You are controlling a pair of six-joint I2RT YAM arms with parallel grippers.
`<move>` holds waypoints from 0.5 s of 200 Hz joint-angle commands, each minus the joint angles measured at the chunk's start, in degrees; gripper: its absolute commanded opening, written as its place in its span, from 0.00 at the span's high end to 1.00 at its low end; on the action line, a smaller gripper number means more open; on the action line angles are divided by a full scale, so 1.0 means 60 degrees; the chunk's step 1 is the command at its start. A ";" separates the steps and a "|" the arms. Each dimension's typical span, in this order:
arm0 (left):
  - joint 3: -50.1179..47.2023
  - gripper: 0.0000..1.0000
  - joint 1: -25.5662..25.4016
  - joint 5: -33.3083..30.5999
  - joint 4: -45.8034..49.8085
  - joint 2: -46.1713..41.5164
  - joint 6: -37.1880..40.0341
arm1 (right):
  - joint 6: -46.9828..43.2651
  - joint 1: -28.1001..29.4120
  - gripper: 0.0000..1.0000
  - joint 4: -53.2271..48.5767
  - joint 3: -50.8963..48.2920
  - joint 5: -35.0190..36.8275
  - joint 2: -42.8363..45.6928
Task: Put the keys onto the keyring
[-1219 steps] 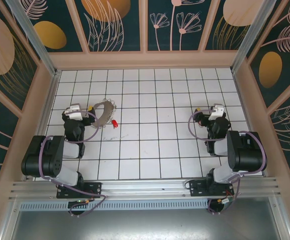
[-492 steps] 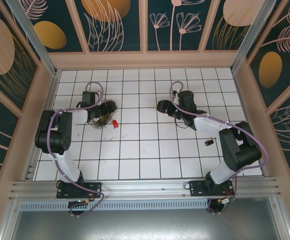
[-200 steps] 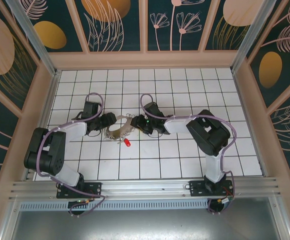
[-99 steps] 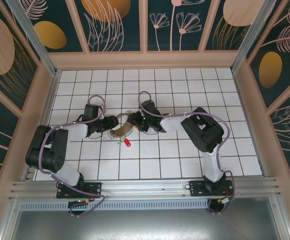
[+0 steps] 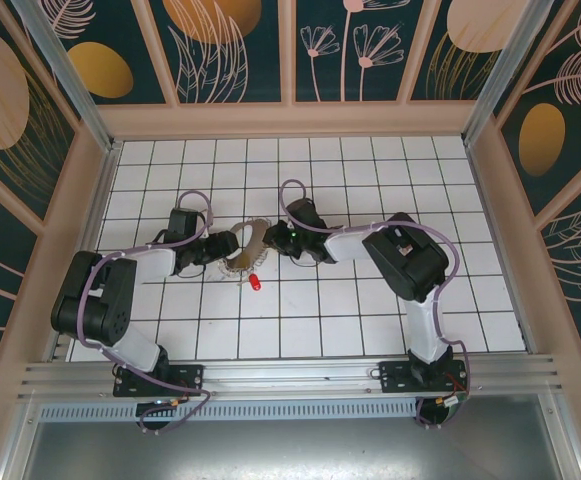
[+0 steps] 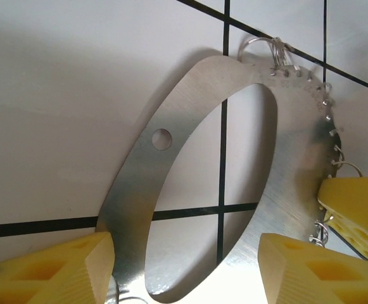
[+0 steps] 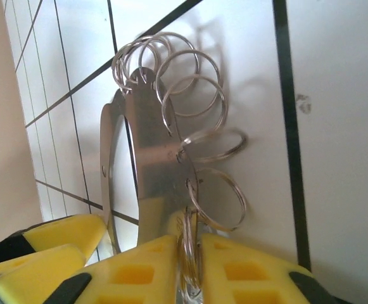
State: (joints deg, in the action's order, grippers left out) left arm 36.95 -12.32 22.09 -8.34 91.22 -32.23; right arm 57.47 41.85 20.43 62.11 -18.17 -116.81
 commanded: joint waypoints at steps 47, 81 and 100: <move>-0.0050 0.33 -0.0004 -0.0355 -0.0163 -0.0820 -0.0471 | -0.1100 -0.0367 0.93 0.1231 -0.0441 -0.0883 0.0737; -0.0141 0.21 -0.0012 -0.1077 -0.0060 -0.1442 -0.0606 | -0.1123 -0.0578 0.96 0.1977 -0.0779 -0.1233 0.0946; 0.0064 0.13 0.0014 -0.1116 0.0111 -0.1543 -0.0479 | -0.1120 -0.0688 0.95 0.2715 -0.1092 -0.1569 0.1134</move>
State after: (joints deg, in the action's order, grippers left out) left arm 36.64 -12.32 17.82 -8.32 84.12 -35.00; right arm 51.90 38.63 27.88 57.71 -23.68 -114.32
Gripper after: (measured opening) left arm 0.827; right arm 0.061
